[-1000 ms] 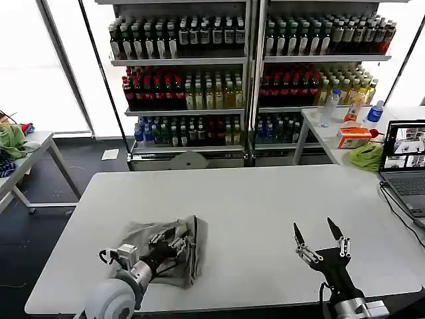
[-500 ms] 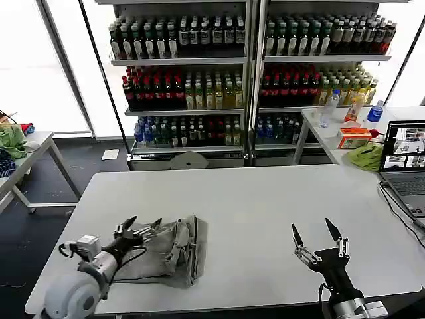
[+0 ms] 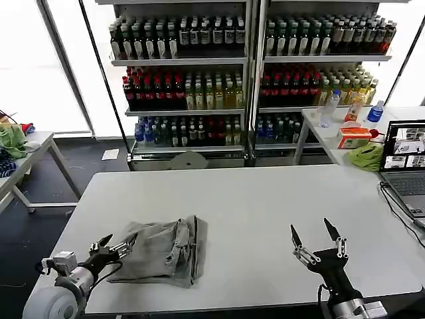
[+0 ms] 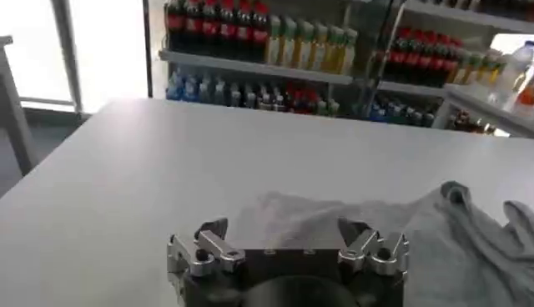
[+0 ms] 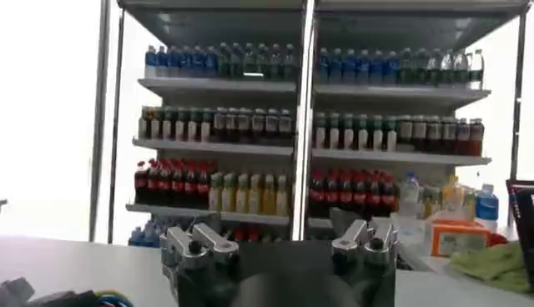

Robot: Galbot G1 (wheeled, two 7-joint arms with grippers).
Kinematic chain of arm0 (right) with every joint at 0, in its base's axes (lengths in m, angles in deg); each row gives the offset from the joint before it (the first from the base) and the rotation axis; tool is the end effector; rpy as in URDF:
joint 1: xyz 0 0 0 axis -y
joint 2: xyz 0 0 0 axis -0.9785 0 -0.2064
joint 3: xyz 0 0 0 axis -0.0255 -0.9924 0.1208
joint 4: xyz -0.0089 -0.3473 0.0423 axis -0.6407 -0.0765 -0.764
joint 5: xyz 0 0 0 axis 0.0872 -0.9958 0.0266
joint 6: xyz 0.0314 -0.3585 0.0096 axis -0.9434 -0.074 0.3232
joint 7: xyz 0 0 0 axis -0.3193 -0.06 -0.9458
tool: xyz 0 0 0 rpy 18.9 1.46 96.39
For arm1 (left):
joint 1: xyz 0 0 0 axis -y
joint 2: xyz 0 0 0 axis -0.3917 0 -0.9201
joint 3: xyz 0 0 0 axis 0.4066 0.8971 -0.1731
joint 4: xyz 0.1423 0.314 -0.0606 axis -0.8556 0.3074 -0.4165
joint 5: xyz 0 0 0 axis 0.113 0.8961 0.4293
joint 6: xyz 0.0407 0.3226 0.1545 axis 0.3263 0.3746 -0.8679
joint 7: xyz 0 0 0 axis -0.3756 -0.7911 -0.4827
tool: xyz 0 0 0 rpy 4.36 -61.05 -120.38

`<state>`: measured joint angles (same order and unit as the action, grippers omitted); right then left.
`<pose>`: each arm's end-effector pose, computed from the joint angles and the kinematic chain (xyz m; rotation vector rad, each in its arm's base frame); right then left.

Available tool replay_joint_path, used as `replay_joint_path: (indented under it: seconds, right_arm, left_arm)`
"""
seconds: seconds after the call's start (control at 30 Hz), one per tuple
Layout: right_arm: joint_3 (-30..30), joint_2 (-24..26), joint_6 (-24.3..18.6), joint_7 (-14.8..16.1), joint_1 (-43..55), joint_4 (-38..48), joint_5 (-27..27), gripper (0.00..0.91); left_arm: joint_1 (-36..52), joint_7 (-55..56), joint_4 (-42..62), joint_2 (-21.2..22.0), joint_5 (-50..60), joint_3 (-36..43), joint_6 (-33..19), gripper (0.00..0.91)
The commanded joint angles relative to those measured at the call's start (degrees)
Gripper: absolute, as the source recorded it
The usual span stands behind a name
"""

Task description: Fold and organize the clothes.

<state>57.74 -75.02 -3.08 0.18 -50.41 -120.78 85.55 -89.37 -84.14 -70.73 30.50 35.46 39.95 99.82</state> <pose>0.1534 -0.0733 -0.2528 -0.2217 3.0757 -0.1039 0.2460 0.1544 -0.2865 -0.1744 -2.6164 0.1961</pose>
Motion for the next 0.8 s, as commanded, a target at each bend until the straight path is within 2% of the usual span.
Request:
replay_joint_path:
  seconds: [0.03,0.3,0.33,0.37,0.4,0.8]
  right_arm:
    - [0.2,-0.2,0.0,0.0,-0.1,-0.3,0.0,0.907]
    - [0.4,-0.2,0.0,0.2,-0.5,-0.8,0.0,0.907]
    - [0.3,-0.2,0.0,0.1,-0.5,-0.8,0.0,0.907]
    - [0.3,-0.2,0.0,0.1,-0.4,-0.9,0.0,0.907]
    - [0.2,-0.2,0.0,0.1,-0.4,-0.9,0.0,0.907]
    - [-0.2,-0.1,0.0,0.2,0.1,-0.7,0.0,0.907]
  left_arm:
    - [-2.2,-1.8,2.1,2.5,0.7,-0.5,0.0,0.907]
    - [-1.9,-2.1,2.1,3.9,-2.1,0.6,0.0,0.907]
    - [-1.7,-2.0,1.9,4.1,-2.7,0.8,0.5,0.312]
    - [-1.6,-2.0,1.8,4.4,-3.0,1.2,0.6,0.071]
    - [-1.5,-2.0,1.8,4.6,-3.2,1.3,0.4,0.0]
    - [-1.8,-1.2,1.5,5.0,-4.3,1.8,-0.8,0.0]
